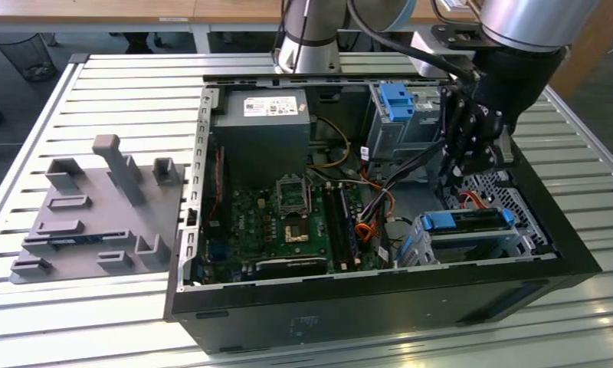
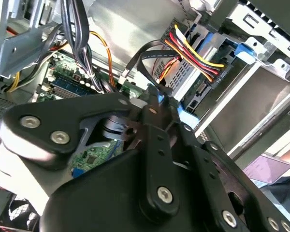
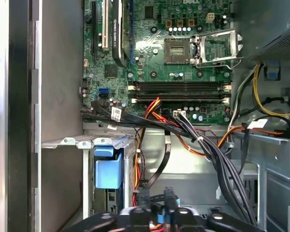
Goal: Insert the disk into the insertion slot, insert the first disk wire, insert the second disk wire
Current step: 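Insert the second disk wire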
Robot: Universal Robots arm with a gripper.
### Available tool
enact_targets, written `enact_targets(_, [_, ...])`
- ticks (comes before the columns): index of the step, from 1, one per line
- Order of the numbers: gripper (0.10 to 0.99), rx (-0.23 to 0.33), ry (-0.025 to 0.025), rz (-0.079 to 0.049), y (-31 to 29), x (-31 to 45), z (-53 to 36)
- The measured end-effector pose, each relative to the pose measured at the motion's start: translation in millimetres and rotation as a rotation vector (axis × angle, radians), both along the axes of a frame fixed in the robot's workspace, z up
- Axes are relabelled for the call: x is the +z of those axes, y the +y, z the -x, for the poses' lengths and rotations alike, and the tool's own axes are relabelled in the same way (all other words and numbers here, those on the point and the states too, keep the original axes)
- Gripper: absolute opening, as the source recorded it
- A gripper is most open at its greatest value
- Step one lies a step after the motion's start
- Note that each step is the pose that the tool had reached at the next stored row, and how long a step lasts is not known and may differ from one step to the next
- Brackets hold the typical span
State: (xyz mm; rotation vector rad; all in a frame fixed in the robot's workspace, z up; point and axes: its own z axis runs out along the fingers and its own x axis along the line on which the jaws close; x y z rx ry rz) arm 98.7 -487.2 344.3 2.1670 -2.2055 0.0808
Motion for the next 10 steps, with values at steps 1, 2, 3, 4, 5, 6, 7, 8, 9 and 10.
enact_targets(1, [0.231,0.0,0.0,0.004,0.6,-0.3,0.0])
enact_targets(2, [0.231,0.0,0.0,0.008,1.2,-0.6,0.0])
enact_targets(3, [0.176,0.0,0.0,0.012,1.9,-0.9,0.0])
enact_targets(4, [0.149,0.0,0.0,0.015,2.5,-1.1,0.0])
enact_targets(5, [0.149,0.0,0.0,0.018,3.1,-1.3,0.0])
enact_targets(6, [0.149,0.0,0.0,0.02,3.5,-1.5,-0.1])
enact_targets(7, [0.149,0.0,0.0,0.02,3.5,-1.5,0.0])
enact_targets(8, [0.149,0.0,0.0,0.02,3.5,-1.5,-0.1])
enact_targets(9, [0.149,0.0,0.0,0.019,3.3,-1.4,-0.2])
enact_targets(10, [0.149,0.0,0.0,0.013,2.8,-1.5,-0.3])
